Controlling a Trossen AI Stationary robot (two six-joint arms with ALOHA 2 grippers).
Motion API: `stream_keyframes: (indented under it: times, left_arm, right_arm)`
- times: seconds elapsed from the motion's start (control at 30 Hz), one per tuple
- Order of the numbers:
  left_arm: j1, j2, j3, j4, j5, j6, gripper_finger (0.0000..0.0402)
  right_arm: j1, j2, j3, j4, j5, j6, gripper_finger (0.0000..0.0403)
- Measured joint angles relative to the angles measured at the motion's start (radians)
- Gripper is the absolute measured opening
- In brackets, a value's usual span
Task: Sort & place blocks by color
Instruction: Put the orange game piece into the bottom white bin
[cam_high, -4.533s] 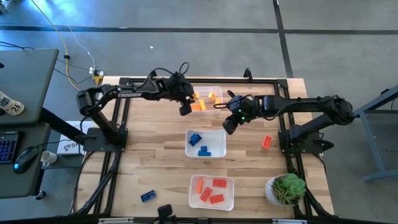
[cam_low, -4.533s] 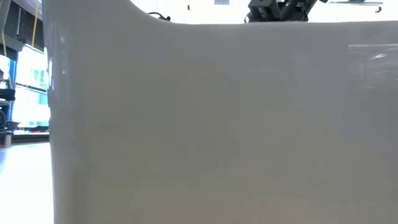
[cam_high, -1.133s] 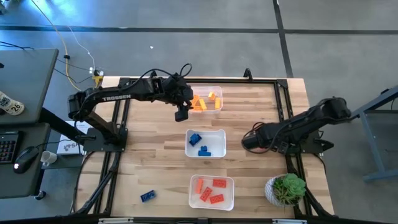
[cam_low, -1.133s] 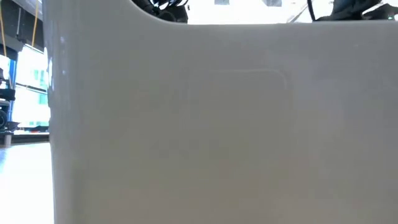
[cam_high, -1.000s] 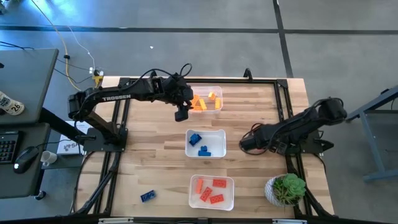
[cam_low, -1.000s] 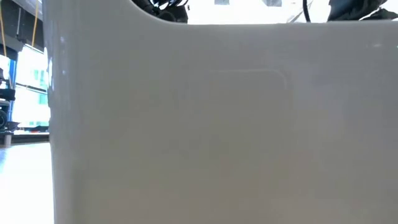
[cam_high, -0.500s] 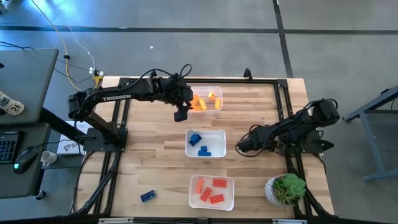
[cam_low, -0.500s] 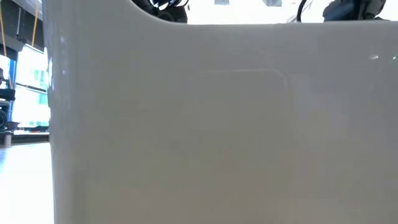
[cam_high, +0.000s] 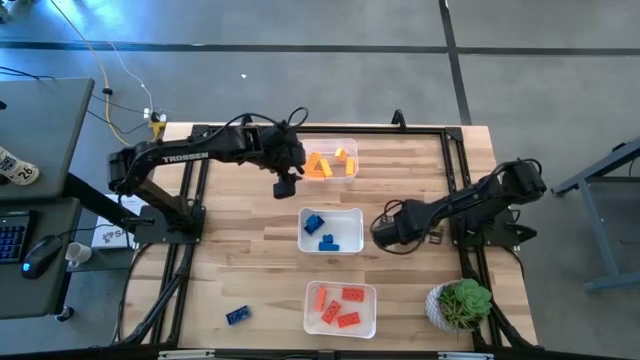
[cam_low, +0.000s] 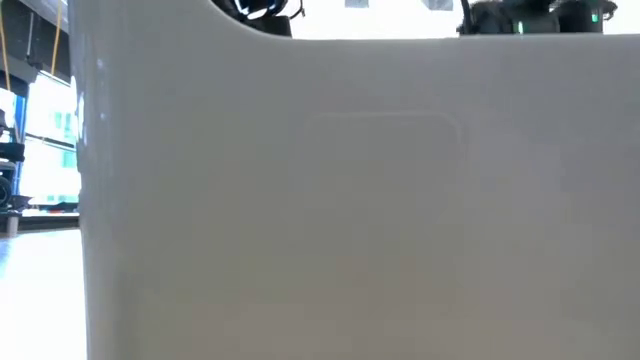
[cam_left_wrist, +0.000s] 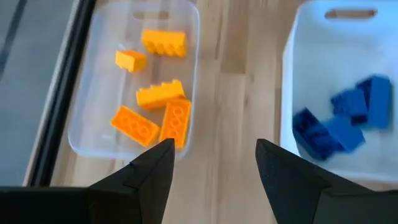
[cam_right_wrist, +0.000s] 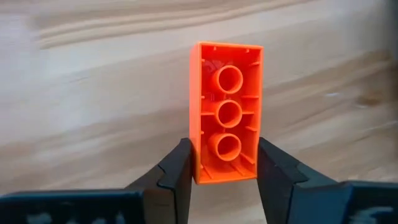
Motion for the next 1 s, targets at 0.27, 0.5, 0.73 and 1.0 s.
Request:
stream_keyframes:
  times: [0.27, 0.5, 0.73, 1.0]
  left_arm:
    - [-0.01, -0.048, 0.0, -0.114, -0.003, -0.017, 0.0211]
    - [-0.021, -0.092, -0.001, -0.198, 0.0, -0.081, 0.0211]
    - [-0.067, -0.109, 0.0, -0.341, 0.0, -0.166, 0.0211]
    - [-0.204, -0.116, -0.001, -0.481, 0.0, -0.341, 0.0211]
  right_arm:
    - [0.088, 0.0, 0.197, -0.042, 0.178, -0.061, 0.0116]
    - [0.167, 0.0, 0.379, -0.035, 0.364, -0.262, 0.0116]
    - [0.211, -0.001, 0.479, 0.04, 0.372, -0.576, 0.0116]
    - [0.218, -0.001, 0.485, 0.284, 0.228, -1.061, 0.0116]
